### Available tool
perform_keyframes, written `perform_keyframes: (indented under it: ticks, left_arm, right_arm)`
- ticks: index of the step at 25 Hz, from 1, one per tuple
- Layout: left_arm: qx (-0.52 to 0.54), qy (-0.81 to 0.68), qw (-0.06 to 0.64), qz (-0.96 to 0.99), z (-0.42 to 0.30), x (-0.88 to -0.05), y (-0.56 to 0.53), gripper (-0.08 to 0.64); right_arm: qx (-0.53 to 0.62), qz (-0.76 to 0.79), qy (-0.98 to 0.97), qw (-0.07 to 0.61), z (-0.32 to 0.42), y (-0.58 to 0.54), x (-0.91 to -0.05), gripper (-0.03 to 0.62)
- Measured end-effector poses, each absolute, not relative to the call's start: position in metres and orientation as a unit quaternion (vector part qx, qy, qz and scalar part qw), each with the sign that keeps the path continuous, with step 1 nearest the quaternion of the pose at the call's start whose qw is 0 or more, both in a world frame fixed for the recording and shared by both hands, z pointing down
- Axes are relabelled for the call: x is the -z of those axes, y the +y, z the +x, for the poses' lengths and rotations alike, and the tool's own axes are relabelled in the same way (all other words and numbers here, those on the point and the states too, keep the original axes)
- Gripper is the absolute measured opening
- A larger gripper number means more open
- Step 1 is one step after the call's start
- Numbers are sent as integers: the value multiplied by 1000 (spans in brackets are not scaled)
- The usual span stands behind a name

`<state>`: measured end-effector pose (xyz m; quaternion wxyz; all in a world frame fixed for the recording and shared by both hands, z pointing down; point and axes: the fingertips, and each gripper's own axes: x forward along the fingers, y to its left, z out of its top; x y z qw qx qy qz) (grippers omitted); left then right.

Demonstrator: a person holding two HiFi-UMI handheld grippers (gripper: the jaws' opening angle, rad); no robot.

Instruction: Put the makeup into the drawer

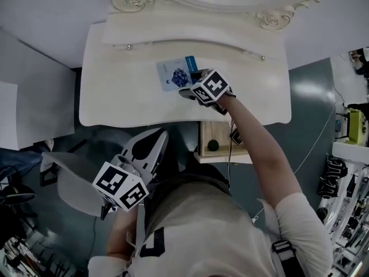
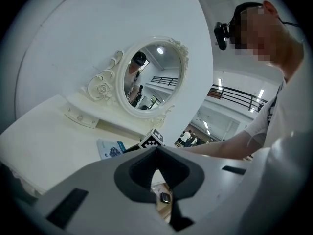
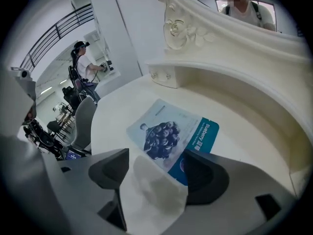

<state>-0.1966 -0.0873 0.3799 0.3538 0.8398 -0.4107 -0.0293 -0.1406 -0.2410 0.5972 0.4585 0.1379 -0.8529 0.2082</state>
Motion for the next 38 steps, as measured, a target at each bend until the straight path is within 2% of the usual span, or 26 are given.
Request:
perform_keyframes:
  ticks: [23,28,34,38]
  left_arm:
    - [0,-392,338,856,-141,-371,-83,38]
    - [2,-397,333,855,-138,-367,-80,38]
    - [1,-399,330,855,-134,-367,-74,38]
    - [2,-405,326,854,-135,-364,-71,38]
  right_arm:
    - [-219,125,-885,392,-104,-128,-588,341]
    - [-140,103,-904,391,-95,-115,-574,341]
    - [5,57,-877,478,-86,-112,-591,341]
    - [60,36,-859,507,-85,-106,-606,341]
